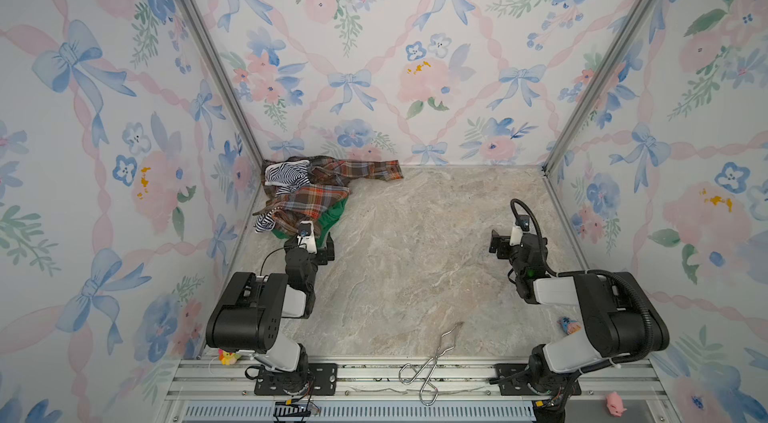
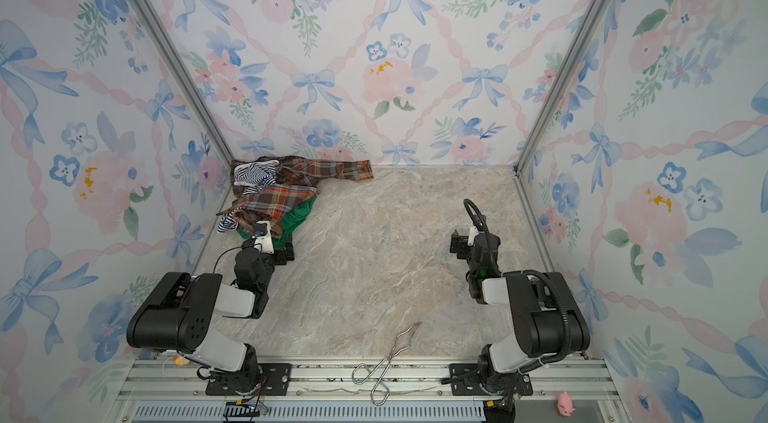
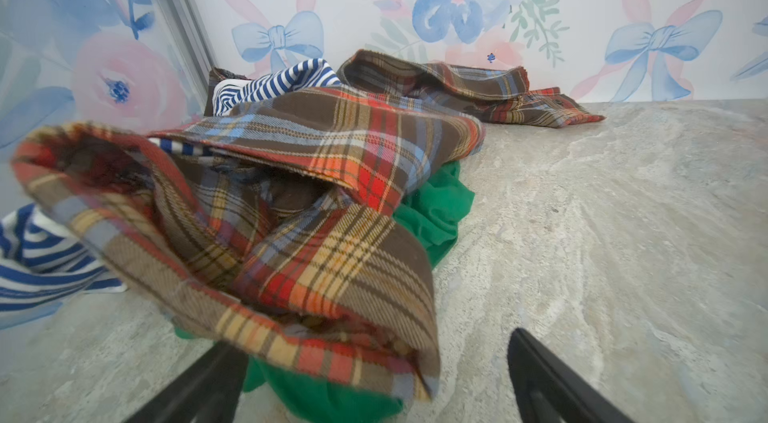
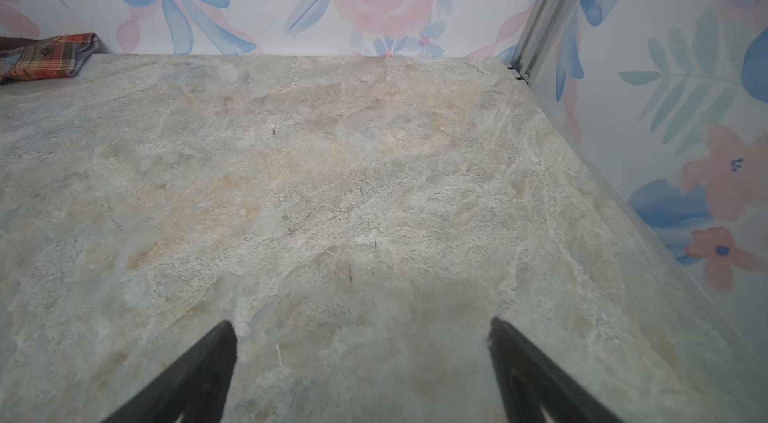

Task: Pick out a specific cloth from the pile
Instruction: 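Reach the left gripper into the pile and grasp the green t-shirt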

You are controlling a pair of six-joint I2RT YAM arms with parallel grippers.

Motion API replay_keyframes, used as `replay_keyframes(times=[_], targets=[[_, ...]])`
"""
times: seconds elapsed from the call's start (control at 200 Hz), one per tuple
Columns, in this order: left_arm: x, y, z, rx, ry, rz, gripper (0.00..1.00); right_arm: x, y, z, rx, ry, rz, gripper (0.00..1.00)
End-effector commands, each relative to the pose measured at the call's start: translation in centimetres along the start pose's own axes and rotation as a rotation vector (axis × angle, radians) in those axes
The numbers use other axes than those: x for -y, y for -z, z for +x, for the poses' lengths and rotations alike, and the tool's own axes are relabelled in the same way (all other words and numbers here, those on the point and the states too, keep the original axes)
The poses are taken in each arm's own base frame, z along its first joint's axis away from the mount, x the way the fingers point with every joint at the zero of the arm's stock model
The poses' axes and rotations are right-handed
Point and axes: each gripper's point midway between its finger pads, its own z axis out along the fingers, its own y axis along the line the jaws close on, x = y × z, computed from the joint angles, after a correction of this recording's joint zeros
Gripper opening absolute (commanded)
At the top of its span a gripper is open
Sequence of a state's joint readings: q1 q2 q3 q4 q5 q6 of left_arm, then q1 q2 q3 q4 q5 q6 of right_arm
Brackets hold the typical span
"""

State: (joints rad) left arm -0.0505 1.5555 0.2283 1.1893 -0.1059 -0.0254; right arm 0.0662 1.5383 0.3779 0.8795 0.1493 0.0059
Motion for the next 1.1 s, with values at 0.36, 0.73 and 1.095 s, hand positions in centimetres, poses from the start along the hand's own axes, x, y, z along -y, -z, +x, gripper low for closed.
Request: replay_keyframes(times=[0.36,0.73,1.095], targets=[[-0.1,-0.4,-0.6,0.021,-0.002,0.020,0.98,0.2,-0.3,-0.9,0.029,-0.004,-0.007,0.97],[0.7,-0.2,-0.6,0.026,-0.007,0.091,0.78,0.2,0.0,-1.3,0.052,-0.002,0.006,0.97],[4.3,0.2,-5.7,-0.207,-0.112,-0.077,0.84,-9.8,9.1,-11.9,0.104,0.080,-0.165,0.97]])
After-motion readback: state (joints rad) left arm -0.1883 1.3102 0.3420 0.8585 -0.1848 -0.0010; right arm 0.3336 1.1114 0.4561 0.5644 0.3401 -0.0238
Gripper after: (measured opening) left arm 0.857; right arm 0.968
